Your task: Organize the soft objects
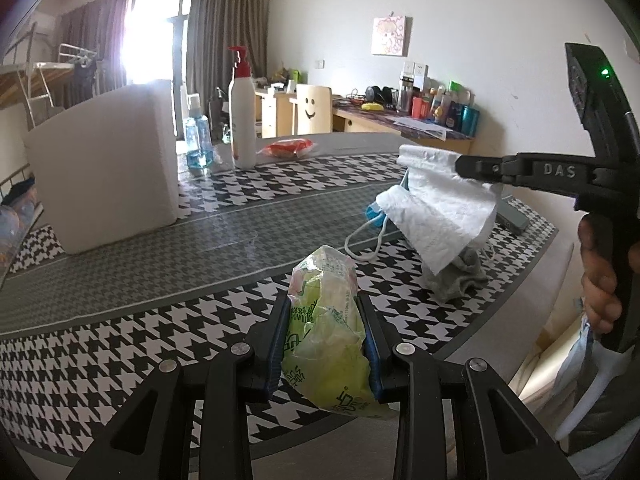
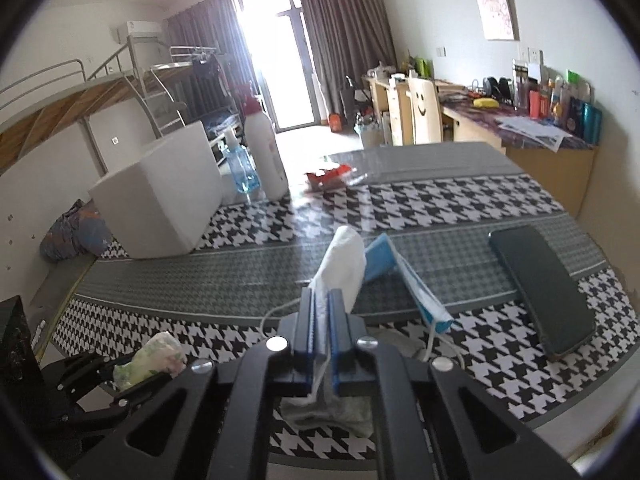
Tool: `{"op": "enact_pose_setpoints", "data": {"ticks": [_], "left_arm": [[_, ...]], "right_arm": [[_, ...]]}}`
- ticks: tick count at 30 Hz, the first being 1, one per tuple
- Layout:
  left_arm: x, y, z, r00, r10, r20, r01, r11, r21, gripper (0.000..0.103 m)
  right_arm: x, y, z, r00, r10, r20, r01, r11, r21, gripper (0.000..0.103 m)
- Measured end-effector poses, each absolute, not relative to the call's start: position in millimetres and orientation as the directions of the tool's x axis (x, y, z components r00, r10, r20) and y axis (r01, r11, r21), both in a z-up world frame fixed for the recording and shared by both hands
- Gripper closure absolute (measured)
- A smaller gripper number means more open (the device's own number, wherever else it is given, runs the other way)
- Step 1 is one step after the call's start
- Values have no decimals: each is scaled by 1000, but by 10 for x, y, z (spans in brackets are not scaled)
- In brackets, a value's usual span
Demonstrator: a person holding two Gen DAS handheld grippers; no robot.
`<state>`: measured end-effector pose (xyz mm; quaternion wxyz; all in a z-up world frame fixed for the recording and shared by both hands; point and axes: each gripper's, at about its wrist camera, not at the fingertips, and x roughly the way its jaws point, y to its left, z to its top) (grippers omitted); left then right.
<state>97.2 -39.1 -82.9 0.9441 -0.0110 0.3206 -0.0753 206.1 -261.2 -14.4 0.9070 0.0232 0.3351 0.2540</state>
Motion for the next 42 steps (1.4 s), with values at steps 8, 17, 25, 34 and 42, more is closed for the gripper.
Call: {"op": "enact_pose_setpoints", "data": {"ticks": [8, 17, 25, 34, 42], "left_arm": [[944, -365, -772, 798, -126, -589, 121, 991, -49, 68], [945, -305, -755, 804, -116, -583, 107, 993, -50, 68], [975, -307, -776, 798, -116, -592, 105, 993, -53, 68], [1000, -301, -796, 794, -115, -596, 103, 993, -55, 68], [1013, -275, -810, 790, -117, -601, 102, 993, -59, 68]], "right_arm": [[1995, -2614, 80, 683, 488, -544, -460, 866, 199, 94], [2020, -2535, 131, 678, 489, -549, -486, 858, 165, 94], [2015, -2346, -216, 634, 466, -617, -512, 851, 117, 33], [2155, -2143, -535, 570, 438, -695, -526, 844, 101, 33], [2231, -2074, -679, 550, 392, -737, -513, 855, 71, 49]]}}
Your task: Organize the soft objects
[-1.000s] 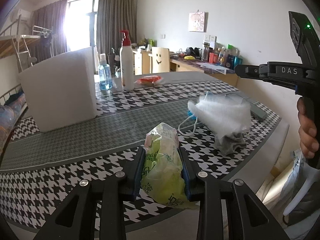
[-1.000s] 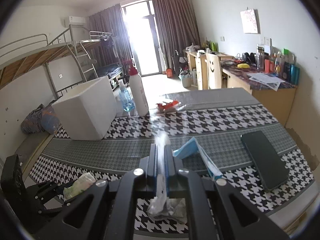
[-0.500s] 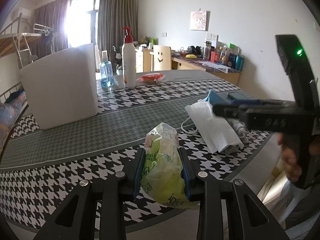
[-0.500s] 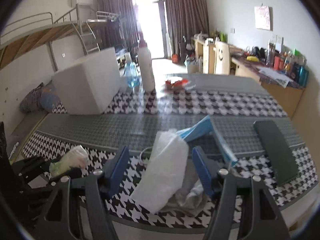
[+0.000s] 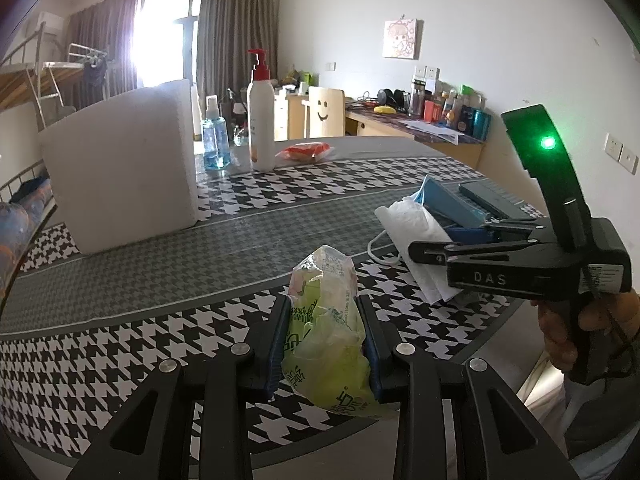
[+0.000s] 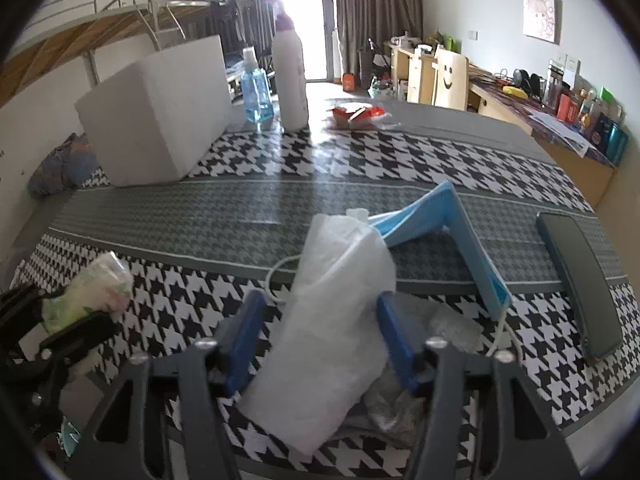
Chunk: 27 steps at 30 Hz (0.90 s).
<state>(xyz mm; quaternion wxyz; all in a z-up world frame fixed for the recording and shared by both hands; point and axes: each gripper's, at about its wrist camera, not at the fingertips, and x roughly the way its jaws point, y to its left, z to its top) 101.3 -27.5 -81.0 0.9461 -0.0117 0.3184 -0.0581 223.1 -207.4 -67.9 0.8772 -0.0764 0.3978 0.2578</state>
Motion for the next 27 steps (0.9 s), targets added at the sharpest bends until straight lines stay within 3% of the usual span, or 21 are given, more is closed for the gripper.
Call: {"op": "enact_pose_setpoints", "data": {"ticks": [2, 4, 5, 8, 20, 27], "left_arm": [[1017, -282, -816, 789, -119, -603, 104, 993, -59, 68], [1022, -279, -816, 789, -119, -603, 104, 993, -60, 68], [1023, -280, -813, 789, -120, -603, 105, 993, -60, 68], [1022, -270, -815, 790, -118, -601, 104, 993, -59, 68], [983, -255, -746, 806, -108, -582, 96, 994, -52, 68], [984, -259, -634, 819, -104, -564, 101, 994, -36, 68]], "right_arm": [[2236, -2075, -705, 554, 366, -748, -500, 865, 53, 63], [2238, -2070, -721, 554, 351, -755, -498, 867, 38, 70], [2241, -2076, -726, 554, 348, -757, -496, 868, 36, 80], [2236, -2111, -704, 556, 356, -751, -494, 868, 47, 93], [2005, -2347, -122, 623, 496, -605, -523, 839, 149, 94], [1939, -2347, -54, 627, 522, -578, -533, 829, 171, 95]]}}
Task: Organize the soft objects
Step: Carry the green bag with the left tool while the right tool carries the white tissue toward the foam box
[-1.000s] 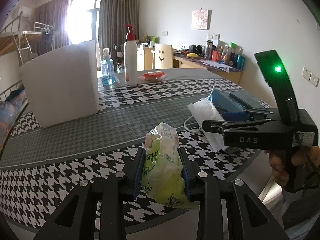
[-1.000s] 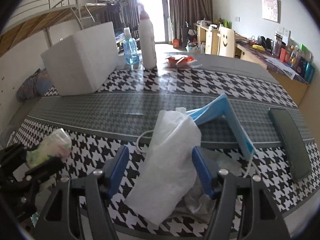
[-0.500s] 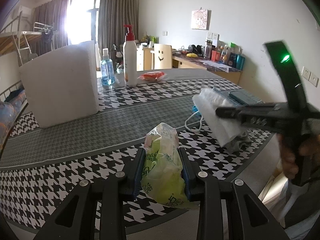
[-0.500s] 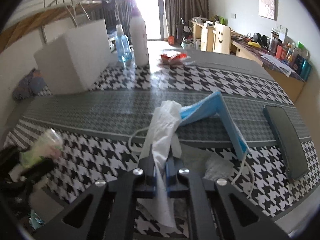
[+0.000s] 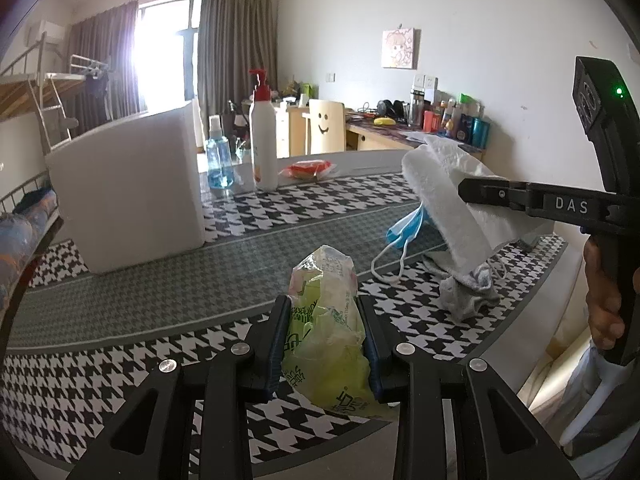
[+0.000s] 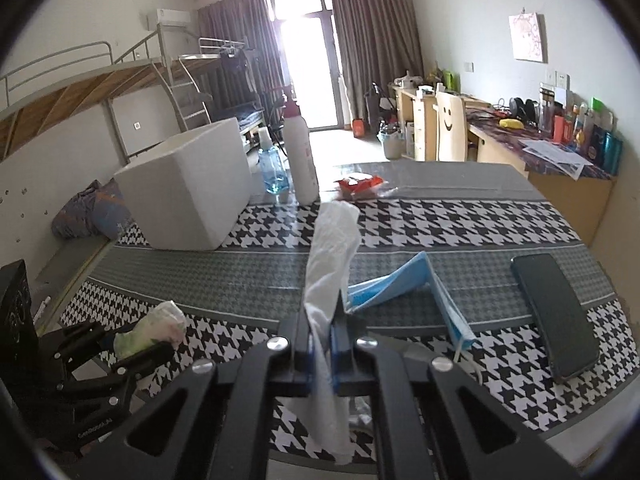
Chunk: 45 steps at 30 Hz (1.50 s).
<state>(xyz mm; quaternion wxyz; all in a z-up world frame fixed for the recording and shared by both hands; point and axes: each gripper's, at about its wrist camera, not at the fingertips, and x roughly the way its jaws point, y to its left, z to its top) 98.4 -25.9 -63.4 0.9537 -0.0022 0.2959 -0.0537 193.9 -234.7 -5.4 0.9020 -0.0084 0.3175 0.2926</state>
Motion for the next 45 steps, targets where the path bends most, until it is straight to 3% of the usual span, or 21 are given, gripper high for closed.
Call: {"op": "enact_pose_setpoints", "data": {"ticks": [45], "left_arm": [[1446, 40, 53, 878, -80, -472, 92, 996, 2, 68]], "right_arm": [[2339, -2069, 399, 648, 577, -497, -581, 797, 166, 95]]}}
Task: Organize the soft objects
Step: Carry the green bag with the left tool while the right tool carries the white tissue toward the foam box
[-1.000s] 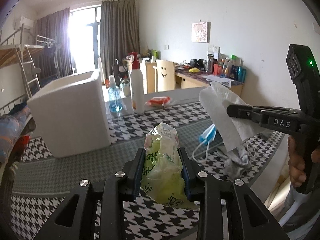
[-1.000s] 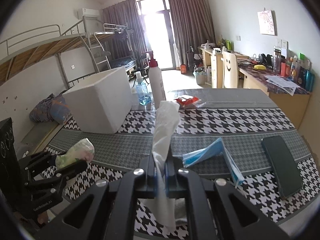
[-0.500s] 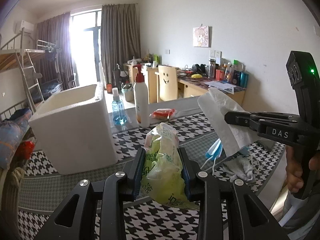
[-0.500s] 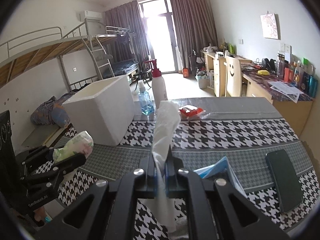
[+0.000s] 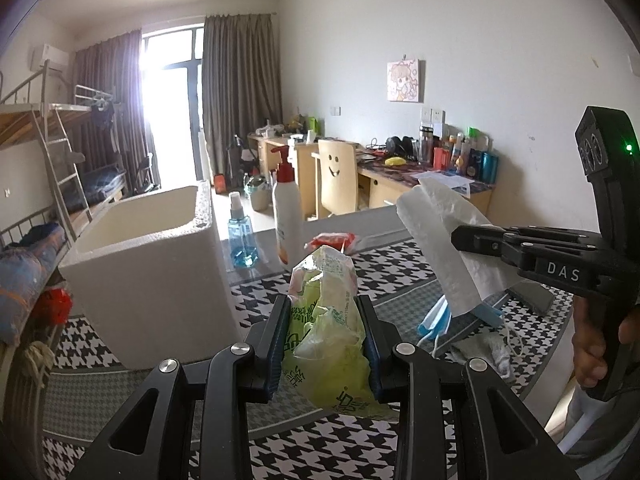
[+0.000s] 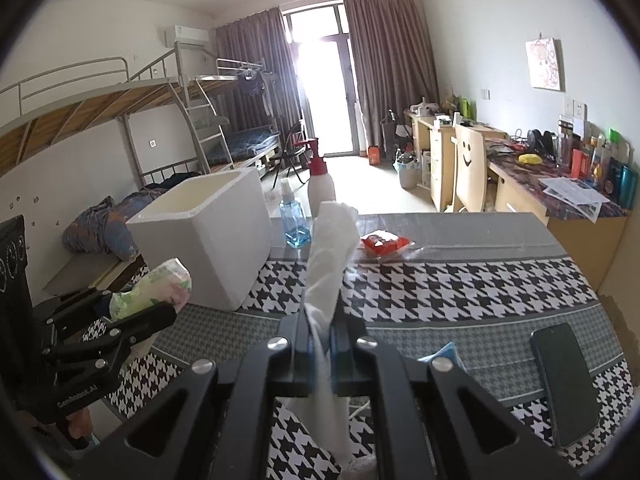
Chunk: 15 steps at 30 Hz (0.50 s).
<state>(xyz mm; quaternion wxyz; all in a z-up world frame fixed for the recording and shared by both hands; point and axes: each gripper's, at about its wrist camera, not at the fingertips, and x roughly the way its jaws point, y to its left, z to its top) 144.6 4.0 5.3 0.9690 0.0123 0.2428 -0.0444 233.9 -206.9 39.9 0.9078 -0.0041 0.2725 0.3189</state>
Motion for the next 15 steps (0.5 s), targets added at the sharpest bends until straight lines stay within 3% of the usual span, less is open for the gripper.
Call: {"op": "enact_pose_setpoints", "data": {"ticks": [15], "left_arm": [[1510, 88, 171, 882, -100, -461, 108, 994, -9, 68]], "right_arm": [[2377, -2028, 494, 654, 585, -480, -591, 791, 158, 95]]}}
